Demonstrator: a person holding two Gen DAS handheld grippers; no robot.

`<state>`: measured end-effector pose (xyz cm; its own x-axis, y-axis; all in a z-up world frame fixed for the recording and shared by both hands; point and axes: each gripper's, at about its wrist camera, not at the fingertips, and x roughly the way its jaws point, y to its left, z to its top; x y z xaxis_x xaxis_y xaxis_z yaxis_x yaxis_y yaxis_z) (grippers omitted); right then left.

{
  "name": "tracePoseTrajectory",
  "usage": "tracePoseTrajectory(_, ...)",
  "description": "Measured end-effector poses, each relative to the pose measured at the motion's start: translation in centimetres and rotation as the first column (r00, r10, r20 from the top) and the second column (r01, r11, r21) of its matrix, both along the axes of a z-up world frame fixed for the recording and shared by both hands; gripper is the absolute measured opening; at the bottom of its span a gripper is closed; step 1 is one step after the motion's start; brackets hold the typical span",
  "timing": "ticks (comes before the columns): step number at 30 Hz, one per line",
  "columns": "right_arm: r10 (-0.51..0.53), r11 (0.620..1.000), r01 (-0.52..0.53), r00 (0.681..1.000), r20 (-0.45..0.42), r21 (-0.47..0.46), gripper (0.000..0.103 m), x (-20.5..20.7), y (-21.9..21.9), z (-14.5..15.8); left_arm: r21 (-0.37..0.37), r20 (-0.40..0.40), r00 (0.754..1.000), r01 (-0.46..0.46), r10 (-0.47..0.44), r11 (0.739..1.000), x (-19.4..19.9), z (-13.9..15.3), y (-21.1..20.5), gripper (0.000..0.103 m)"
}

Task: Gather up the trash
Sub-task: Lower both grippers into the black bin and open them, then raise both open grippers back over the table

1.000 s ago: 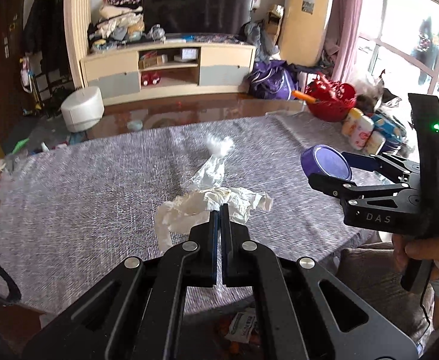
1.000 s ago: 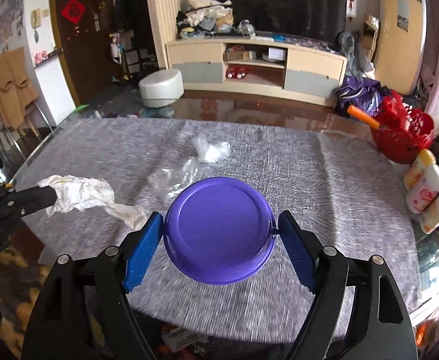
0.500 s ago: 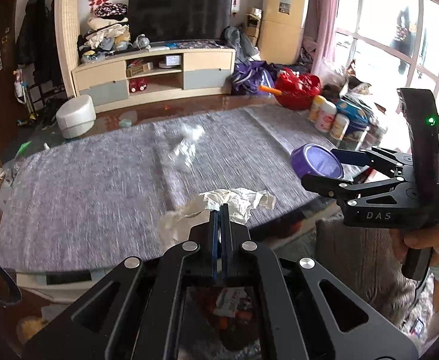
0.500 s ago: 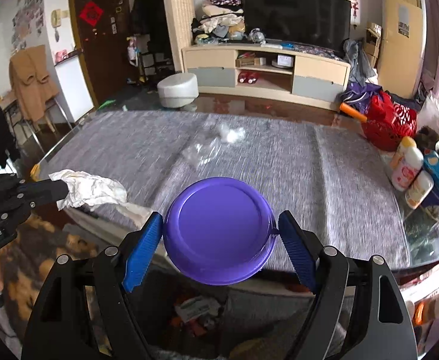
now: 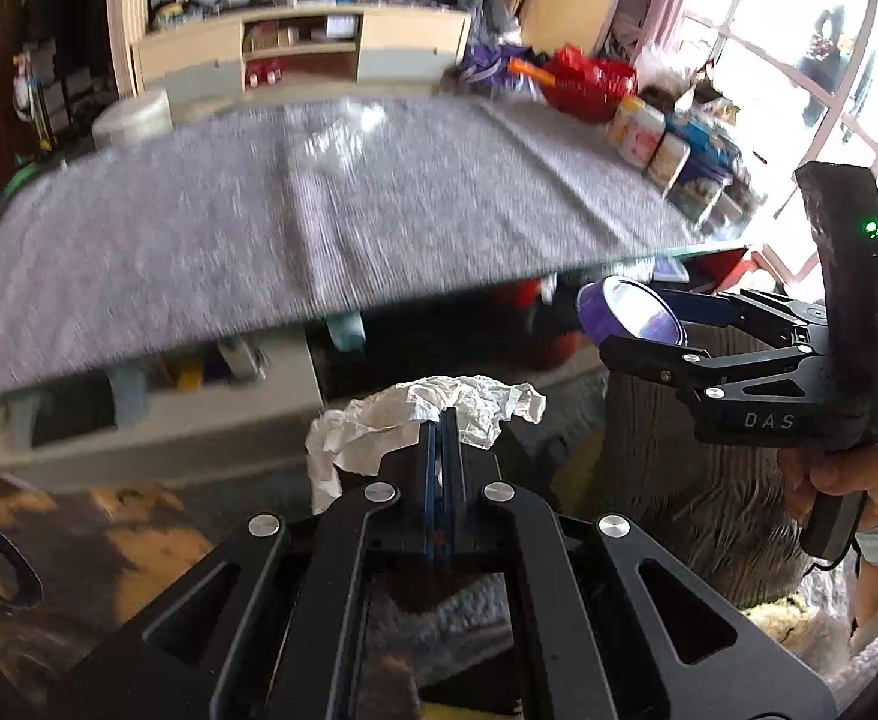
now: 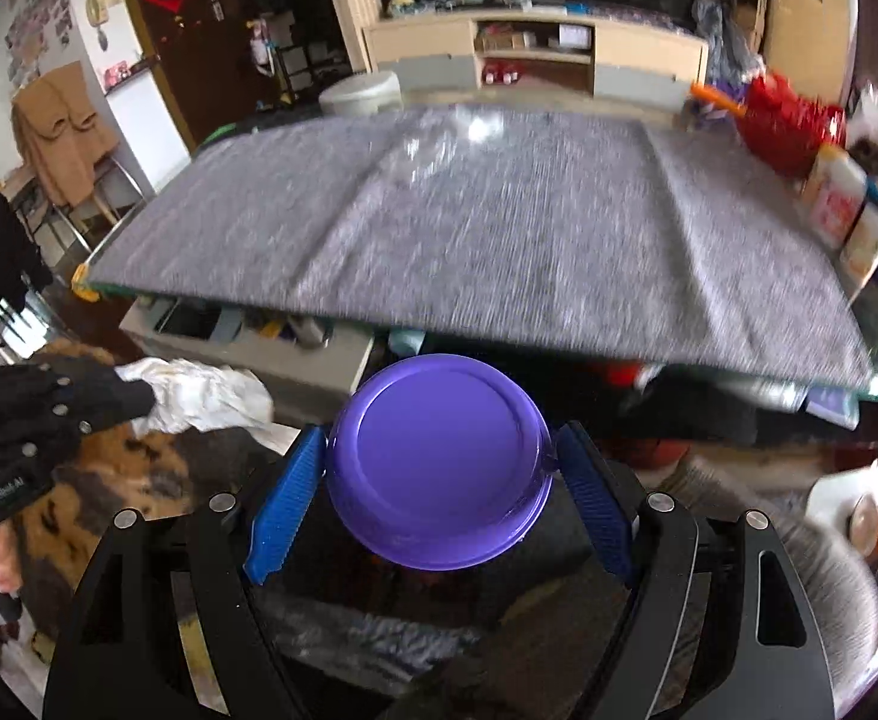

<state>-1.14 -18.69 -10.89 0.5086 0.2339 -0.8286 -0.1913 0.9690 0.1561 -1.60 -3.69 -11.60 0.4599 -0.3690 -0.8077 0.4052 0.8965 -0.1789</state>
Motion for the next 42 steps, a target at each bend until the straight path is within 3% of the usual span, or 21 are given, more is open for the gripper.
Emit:
tracePoseTrajectory(10, -0.020, 0.999, 0.017, 0.995, -0.099, -0.030, 0.080, 0.5, 1.4, -5.6, 0.040, -0.178, 0.982, -0.050, 0.056, 0.998, 1.3, -8.6, -0.7, 0.000)
tracePoseTrajectory(15, -0.042, 0.999, 0.045, 0.982, -0.182, 0.012, 0.080, 1.8, 1.8, -9.0, 0.053, -0.262, 0.962, -0.066, 0.078, 0.996, 2.0, -12.3, -0.9, 0.000)
tracePoseTrajectory(21, -0.056, 0.998, 0.062, 0.962, -0.268, 0.013, 0.080, 3.1, 2.3, -12.3, 0.059, -0.315, 0.946, -0.061, 0.076, 0.996, 2.4, -14.4, -0.8, 0.001)
tracePoseTrajectory(31, -0.049, 0.998, 0.057, 0.951, -0.306, 0.018, 0.082, 4.1, 2.6, -13.9, 0.049, -0.347, 0.936, -0.037, 0.051, 0.998, 2.6, -15.2, -1.4, 0.003)
tracePoseTrajectory(34, -0.045, 0.998, 0.058, 0.948, -0.314, 0.032, 0.083, 4.3, 2.7, -14.0, 0.044, -0.351, 0.934, -0.044, 0.057, 0.998, 2.8, -15.2, -1.2, 0.027)
tracePoseTrajectory(36, -0.054, 0.997, 0.070, 0.948, -0.315, 0.038, 0.088, 4.4, 2.5, -14.0, 0.053, -0.341, 0.938, -0.054, 0.069, 0.997, 2.8, -14.9, -1.0, 0.045)
tracePoseTrajectory(42, -0.093, 0.994, 0.107, 0.954, -0.285, 0.032, 0.090, 4.4, 0.9, -12.4, 0.083, -0.295, 0.950, -0.084, 0.105, 0.993, 3.0, -13.2, -0.2, 0.063)
